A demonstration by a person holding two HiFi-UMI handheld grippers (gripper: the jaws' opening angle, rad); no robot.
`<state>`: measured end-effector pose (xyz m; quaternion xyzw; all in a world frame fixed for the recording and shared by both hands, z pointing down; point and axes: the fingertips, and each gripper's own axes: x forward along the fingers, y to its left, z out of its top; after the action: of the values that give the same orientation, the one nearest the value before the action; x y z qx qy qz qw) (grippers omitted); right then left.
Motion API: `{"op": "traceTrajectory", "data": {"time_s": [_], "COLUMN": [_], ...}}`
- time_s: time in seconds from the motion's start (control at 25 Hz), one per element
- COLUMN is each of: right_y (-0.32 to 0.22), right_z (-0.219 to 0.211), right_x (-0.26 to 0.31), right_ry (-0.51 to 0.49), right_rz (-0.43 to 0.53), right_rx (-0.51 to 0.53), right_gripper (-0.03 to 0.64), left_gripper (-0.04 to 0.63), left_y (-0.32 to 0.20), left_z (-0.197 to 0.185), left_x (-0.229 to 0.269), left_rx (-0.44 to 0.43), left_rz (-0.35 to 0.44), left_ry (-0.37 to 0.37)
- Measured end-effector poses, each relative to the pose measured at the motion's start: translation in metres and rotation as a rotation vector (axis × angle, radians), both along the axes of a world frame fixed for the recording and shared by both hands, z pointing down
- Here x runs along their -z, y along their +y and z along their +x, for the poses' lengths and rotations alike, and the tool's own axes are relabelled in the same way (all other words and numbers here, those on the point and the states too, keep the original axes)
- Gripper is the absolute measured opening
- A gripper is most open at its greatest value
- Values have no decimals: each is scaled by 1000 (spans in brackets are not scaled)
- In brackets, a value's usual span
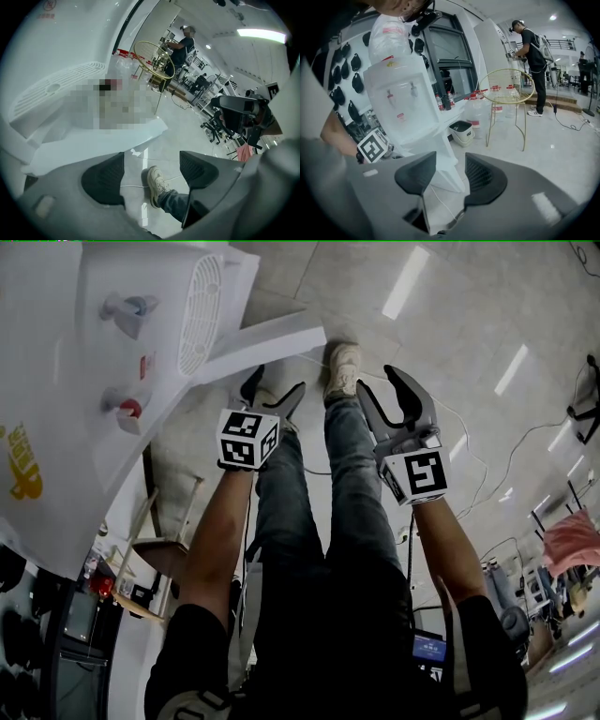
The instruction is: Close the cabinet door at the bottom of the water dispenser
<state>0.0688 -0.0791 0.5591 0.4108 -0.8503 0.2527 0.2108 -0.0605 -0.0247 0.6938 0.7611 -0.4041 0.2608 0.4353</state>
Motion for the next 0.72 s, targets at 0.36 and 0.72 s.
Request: {"op": "traceTrajectory", "data": {"time_s": [0.36, 0.72], "right_y": [-4, -21], "right_z": [2, 9], "right_x": [-4, -4], "right_ry": [-10, -17], "right_rz": [-7, -19], "right_rx": [44, 39], "right_gripper": [184, 181], "left_gripper": [382, 382], "left_y": [-12, -29], "left_z": [-4, -8], "left_x": [-4, -9], "left_rx": [62, 102], "left_rz": [-4, -10], "left_ry": [-12, -22]}}
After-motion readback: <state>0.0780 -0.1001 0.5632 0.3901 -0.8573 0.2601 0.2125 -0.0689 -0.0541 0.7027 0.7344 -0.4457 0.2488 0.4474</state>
